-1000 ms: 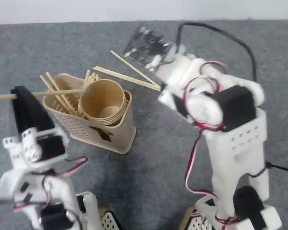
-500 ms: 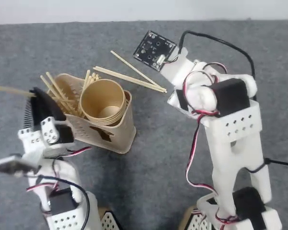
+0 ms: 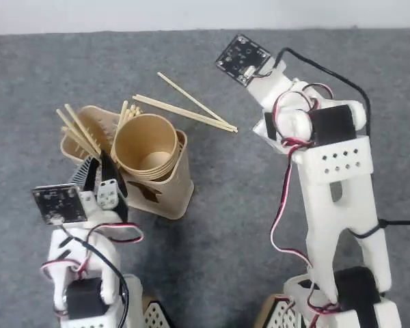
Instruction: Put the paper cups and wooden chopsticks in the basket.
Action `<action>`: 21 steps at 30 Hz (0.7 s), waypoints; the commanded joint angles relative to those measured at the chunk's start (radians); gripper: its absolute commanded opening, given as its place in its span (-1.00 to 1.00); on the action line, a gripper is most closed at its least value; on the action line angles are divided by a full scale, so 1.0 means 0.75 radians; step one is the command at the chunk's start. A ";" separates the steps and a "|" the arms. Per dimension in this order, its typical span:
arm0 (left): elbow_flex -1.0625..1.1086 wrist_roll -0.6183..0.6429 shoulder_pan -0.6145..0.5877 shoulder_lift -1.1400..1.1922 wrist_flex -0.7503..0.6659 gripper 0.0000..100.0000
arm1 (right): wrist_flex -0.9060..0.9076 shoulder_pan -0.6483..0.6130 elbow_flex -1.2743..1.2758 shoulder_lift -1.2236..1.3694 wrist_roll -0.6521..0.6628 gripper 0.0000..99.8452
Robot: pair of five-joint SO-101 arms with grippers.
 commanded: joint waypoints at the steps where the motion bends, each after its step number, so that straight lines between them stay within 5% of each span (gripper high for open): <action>1: -0.120 -0.027 -0.121 -0.016 0.092 -0.80 | -0.079 0.038 0.025 -0.036 -0.070 -0.57; 8: -0.521 -0.102 -0.403 -0.016 -0.184 -0.71 | -0.089 0.026 0.025 -0.038 -0.106 -0.57; 13: -0.396 -0.098 -0.649 -0.016 -0.401 -0.71 | -0.085 -0.011 -0.078 -0.091 -0.370 -0.57; 17: -0.152 -0.143 -0.757 -0.016 -0.186 -0.71 | 0.046 -0.210 -0.311 -0.062 -0.473 -0.57; 21: 0.044 -0.368 -0.847 -0.016 0.102 -0.71 | 0.214 -0.441 -0.573 0.091 -0.483 -0.57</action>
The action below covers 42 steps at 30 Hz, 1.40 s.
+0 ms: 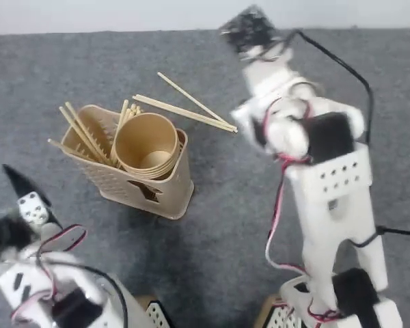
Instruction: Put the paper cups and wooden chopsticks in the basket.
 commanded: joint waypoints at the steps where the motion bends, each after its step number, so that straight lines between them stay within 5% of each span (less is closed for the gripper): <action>1: 0.136 -0.178 -0.072 -0.016 0.221 -0.71 | 0.136 -0.187 -0.274 0.124 -0.020 -0.57; 16: 0.373 -0.325 -0.057 -0.016 0.274 -0.72 | 0.236 -0.437 -0.863 0.686 -0.158 -0.57; 29: 0.373 -0.325 -0.051 -0.016 0.274 -0.72 | 0.283 -0.341 -0.855 0.991 -0.151 -0.59; 34: 0.373 -0.325 -0.051 -0.016 0.274 -0.72 | 0.287 -0.326 -0.798 0.989 -0.147 -1.00; 42: 0.375 -0.325 -0.051 -0.016 0.276 -0.72 | 0.296 -0.034 -0.599 0.807 -0.037 -0.99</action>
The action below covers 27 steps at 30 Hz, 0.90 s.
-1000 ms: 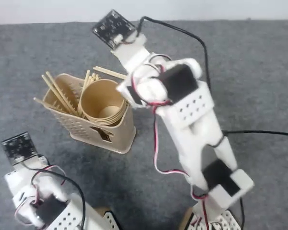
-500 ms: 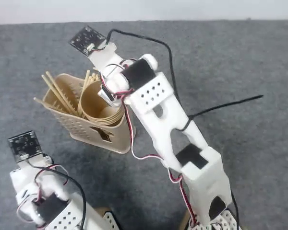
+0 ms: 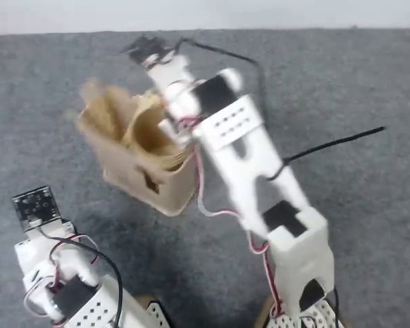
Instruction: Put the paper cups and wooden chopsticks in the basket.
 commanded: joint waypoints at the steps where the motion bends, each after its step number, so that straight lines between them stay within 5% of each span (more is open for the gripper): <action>1: -0.005 -0.008 0.008 -0.016 0.002 -0.72 | 0.052 0.175 0.098 -0.173 0.108 -0.99; 14: -0.005 -0.008 0.008 -0.016 0.000 -0.72 | 0.054 0.373 0.554 -0.709 0.288 -0.99; 22: 0.007 -0.008 0.010 -0.016 -0.002 -0.72 | 0.048 0.705 0.788 -0.846 0.403 -0.99; 27: 0.007 -0.008 0.010 -0.016 -0.002 -0.72 | 0.046 0.721 0.792 -0.854 0.403 -0.98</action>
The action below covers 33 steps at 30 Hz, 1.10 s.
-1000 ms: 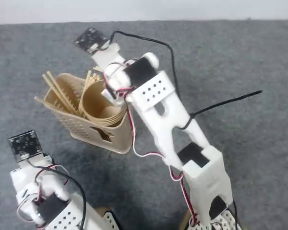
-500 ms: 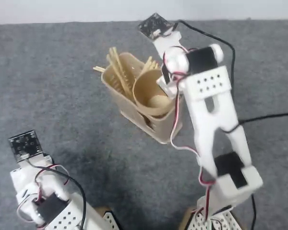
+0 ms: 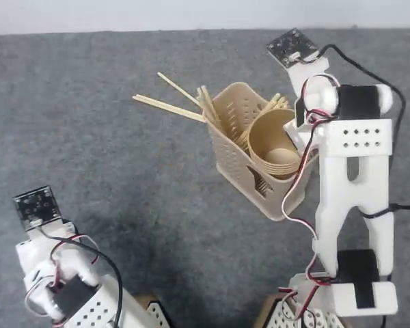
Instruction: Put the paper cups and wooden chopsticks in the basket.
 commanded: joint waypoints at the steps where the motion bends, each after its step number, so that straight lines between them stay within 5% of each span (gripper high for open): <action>1: -0.007 -0.008 0.006 -0.016 -0.002 -0.72 | 0.044 0.024 -0.014 -0.089 0.010 -0.97; 5: -0.009 -0.002 0.006 -0.016 -0.002 -0.71 | 0.042 0.021 -0.023 -0.091 -0.088 -0.62; 10: -0.005 0.006 0.006 -0.016 -0.051 -0.71 | 0.042 0.021 -0.018 -0.091 -0.012 -0.26; 13: -0.001 0.078 0.043 -0.016 -0.072 -0.71 | 0.042 0.021 -0.059 -0.101 0.012 -0.25; 17: -0.007 0.145 0.299 -0.016 -0.196 -0.71 | 0.040 0.021 -0.299 -0.183 0.014 -0.25; 21: -0.040 0.162 0.413 -0.016 -0.577 -0.71 | 0.044 0.030 -0.493 -0.308 0.004 -0.25; 25: -0.046 0.495 0.567 -0.016 -0.872 -0.70 | 0.040 0.075 -0.346 -0.418 -0.086 -0.25; 33: -0.304 0.681 0.863 -0.006 -0.706 -0.49 | -0.212 0.406 0.170 -0.572 -0.254 -0.25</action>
